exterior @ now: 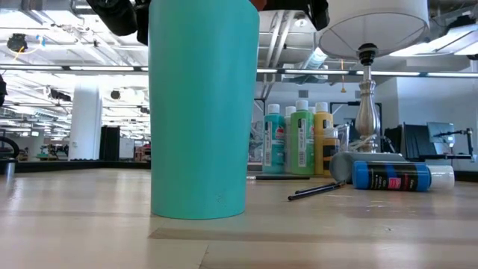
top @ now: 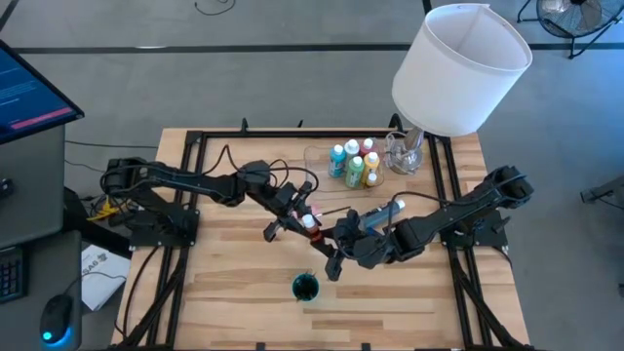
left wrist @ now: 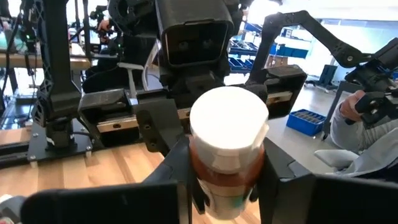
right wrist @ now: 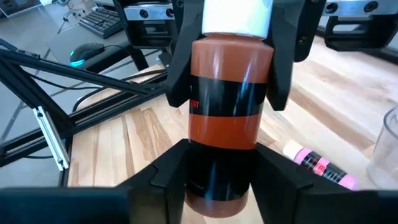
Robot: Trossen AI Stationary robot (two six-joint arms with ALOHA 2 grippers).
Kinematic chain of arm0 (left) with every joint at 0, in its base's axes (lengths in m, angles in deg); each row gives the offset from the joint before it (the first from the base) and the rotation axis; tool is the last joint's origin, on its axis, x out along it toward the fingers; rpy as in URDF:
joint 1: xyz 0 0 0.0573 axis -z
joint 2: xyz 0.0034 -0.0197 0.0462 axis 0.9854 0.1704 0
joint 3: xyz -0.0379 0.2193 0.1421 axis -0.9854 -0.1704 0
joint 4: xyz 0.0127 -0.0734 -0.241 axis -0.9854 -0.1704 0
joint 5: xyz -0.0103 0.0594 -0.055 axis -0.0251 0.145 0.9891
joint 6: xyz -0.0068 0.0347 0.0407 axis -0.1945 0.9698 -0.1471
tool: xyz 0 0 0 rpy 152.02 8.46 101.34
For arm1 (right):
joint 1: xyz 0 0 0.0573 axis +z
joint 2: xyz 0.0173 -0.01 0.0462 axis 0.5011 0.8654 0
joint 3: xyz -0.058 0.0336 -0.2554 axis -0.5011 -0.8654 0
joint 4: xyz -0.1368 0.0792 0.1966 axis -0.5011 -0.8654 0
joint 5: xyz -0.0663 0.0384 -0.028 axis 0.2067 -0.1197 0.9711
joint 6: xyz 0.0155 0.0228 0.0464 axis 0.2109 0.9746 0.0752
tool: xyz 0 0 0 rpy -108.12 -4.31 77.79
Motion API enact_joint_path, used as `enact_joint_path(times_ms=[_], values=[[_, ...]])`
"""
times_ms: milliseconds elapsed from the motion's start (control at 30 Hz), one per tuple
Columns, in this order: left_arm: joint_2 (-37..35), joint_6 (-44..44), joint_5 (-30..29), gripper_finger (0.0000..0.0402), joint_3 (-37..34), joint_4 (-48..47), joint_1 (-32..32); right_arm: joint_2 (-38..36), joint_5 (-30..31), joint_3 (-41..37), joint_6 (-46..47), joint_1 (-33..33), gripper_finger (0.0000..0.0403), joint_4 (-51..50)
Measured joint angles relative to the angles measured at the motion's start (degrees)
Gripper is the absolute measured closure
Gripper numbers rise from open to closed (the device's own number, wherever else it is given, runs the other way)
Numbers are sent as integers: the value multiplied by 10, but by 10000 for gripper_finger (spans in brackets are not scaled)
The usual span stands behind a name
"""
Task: Pick & Place Paint Supplies
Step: Put the small orange paint bottle into the transparent bin
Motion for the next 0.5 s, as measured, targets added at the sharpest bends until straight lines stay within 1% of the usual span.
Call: enact_joint_path(times_ms=[133, 300, 367, 500], values=[[1, 7, 5, 345, -2, -37, 1, -1, 6, 0, 9, 9, 215, 4], [1, 18, -3, 351, -2, -53, 2, -4, 8, 0, 8, 26, 149, 5], [1, 18, -16, 351, -2, -54, 2, -4, 8, 0, 8, 32, 131, 4], [1, 26, -65, 351, -2, -58, 3, -4, 6, 0, 6, 57, 110, -19]])
